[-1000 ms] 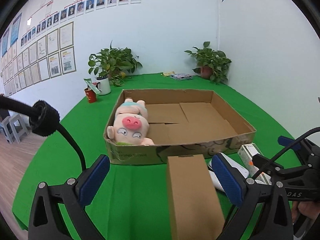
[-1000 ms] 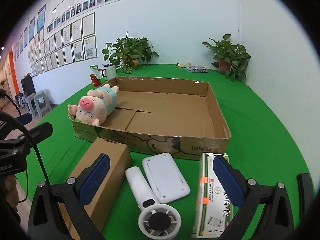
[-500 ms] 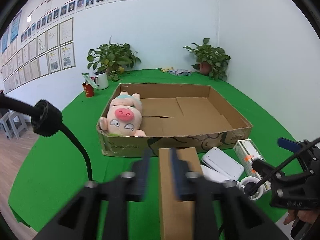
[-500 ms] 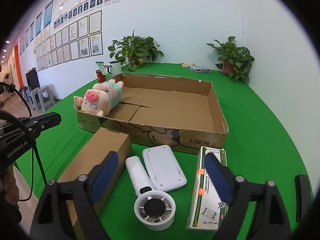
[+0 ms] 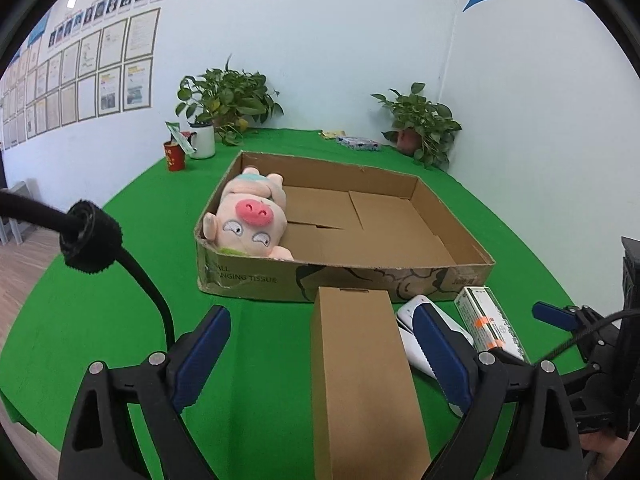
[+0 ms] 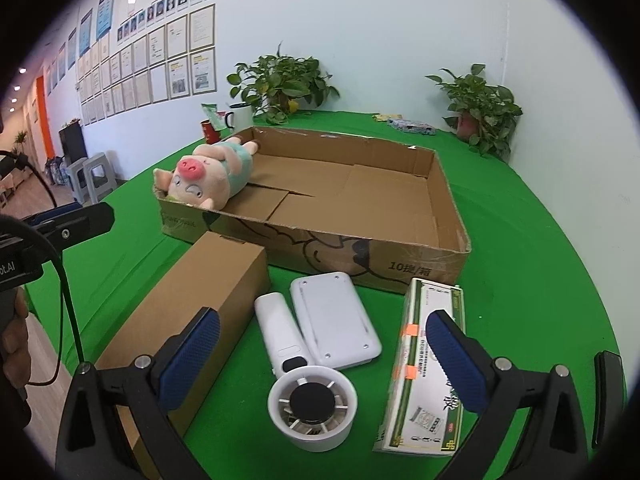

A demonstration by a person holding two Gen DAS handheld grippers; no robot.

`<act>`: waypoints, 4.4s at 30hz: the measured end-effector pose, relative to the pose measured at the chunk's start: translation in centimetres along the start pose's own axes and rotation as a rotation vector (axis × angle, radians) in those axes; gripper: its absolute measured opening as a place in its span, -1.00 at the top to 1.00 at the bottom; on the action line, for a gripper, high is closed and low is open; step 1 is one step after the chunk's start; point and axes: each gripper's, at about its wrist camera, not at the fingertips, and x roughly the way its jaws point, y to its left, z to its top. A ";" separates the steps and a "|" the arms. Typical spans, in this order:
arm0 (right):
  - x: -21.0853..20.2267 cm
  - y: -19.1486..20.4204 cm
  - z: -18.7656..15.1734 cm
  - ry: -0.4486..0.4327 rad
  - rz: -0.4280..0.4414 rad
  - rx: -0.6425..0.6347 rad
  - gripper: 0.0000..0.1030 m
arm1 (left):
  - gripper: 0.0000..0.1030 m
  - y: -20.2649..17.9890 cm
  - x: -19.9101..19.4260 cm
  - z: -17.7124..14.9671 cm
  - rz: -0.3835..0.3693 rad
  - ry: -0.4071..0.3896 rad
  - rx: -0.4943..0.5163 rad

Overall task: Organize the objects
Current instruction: 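Withdraw the left tool and move both tools toward the long brown box, then grasp the long brown box end with the left tool and lift it, then tilt the long brown box with the left tool, turning its open side up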

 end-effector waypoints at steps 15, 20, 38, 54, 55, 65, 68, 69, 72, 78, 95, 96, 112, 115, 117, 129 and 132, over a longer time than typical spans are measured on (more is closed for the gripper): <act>-1.9 7.1 -2.9 0.111 0.498 0.022 -0.99 | -0.77 2.6 0.9 -0.4 -0.165 0.144 -0.032; -0.5 7.9 -3.9 0.168 0.431 0.046 -0.99 | -0.35 2.0 3.8 -3.3 -0.257 0.272 -0.069; 1.1 8.8 -6.1 0.268 0.254 -0.062 -1.00 | -0.05 -0.4 5.8 -6.5 -0.460 0.379 -0.118; 1.5 7.6 -5.1 0.239 0.317 0.027 -0.60 | -0.27 4.7 6.7 -7.6 -0.402 0.362 -0.299; 1.5 7.6 -5.1 0.238 0.329 0.042 -0.60 | -0.27 4.8 6.7 -7.7 -0.402 0.364 -0.297; 3.6 4.9 -5.4 0.322 0.656 0.378 0.81 | -0.18 6.0 6.8 -7.6 -0.355 0.347 -0.333; 3.4 5.9 -5.3 0.314 0.588 0.298 0.57 | -0.12 6.6 6.8 -7.2 -0.378 0.348 -0.354; 3.5 6.3 -5.3 0.319 0.580 0.296 0.45 | -0.12 6.5 6.9 -7.1 -0.372 0.352 -0.346; 3.2 7.3 -5.2 0.314 0.562 0.271 -0.55 | -0.12 6.2 7.3 -7.1 -0.355 0.369 -0.329; 2.4 8.2 -4.0 0.288 0.499 0.168 -0.65 | -0.12 4.7 7.2 -7.7 -0.435 0.388 -0.281; 1.8 9.7 -6.0 0.272 0.196 -0.143 -0.74 | -0.13 2.0 7.9 -8.4 -0.512 0.431 -0.249; 1.6 9.5 -6.1 0.267 0.200 -0.141 -0.73 | -0.13 2.2 8.0 -8.5 -0.493 0.433 -0.249; 1.9 6.8 -5.8 0.288 0.511 0.194 -0.67 | -0.27 4.7 8.1 -8.1 -0.487 0.409 -0.310; 2.6 5.8 -5.9 0.311 0.594 0.284 -0.67 | -0.22 5.2 7.1 -7.5 -0.478 0.383 -0.309; 3.2 5.4 -6.0 0.329 0.647 0.339 -0.67 | -0.20 5.2 6.7 -7.0 -0.471 0.373 -0.301; 4.2 5.1 -6.4 0.352 0.736 0.405 -0.68 | -0.18 5.5 6.7 -6.8 -0.504 0.395 -0.331; 4.5 4.8 -6.4 0.355 0.739 0.414 -0.70 | -0.17 5.4 6.5 -6.5 -0.477 0.406 -0.319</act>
